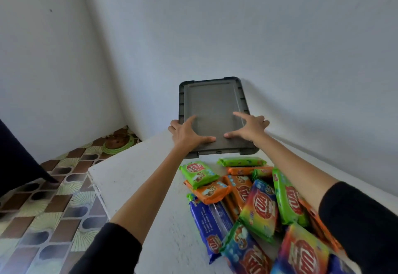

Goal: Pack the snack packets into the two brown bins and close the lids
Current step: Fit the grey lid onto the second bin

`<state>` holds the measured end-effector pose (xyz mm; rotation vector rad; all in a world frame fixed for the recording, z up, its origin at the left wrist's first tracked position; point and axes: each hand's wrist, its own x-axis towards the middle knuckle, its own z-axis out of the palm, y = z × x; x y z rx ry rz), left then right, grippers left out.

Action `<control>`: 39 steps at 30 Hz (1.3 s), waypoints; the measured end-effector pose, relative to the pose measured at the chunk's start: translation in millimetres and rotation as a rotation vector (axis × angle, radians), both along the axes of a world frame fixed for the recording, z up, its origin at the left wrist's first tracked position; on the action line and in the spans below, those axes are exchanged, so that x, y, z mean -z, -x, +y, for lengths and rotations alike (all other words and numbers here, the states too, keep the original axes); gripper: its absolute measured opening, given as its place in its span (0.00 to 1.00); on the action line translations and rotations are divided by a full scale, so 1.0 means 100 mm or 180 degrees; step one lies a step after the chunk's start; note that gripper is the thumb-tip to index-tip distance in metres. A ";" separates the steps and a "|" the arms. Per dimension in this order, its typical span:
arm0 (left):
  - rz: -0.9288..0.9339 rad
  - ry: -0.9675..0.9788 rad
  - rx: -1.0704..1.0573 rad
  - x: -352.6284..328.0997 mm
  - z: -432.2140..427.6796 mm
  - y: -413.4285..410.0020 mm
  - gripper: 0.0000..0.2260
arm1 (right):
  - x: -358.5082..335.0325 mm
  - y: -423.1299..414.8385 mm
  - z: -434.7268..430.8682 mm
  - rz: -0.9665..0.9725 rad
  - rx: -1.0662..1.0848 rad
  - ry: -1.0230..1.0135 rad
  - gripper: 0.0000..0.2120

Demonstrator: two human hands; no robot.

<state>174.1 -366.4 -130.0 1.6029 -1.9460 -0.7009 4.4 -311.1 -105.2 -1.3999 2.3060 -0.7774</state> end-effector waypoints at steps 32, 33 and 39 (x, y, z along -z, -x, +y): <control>0.1198 0.0766 0.1995 -1.00 4.61 2.72 0.47 | -0.89 1.97 5.54 0.1145 0.1570 0.1205 0.49; 0.1288 0.0763 0.2080 -0.99 4.75 2.81 0.47 | -0.85 2.01 5.69 0.1188 0.1681 0.1231 0.49; 0.1404 0.0911 0.2264 -0.93 5.40 3.20 0.47 | -0.63 2.14 6.40 0.1024 0.2166 0.1489 0.49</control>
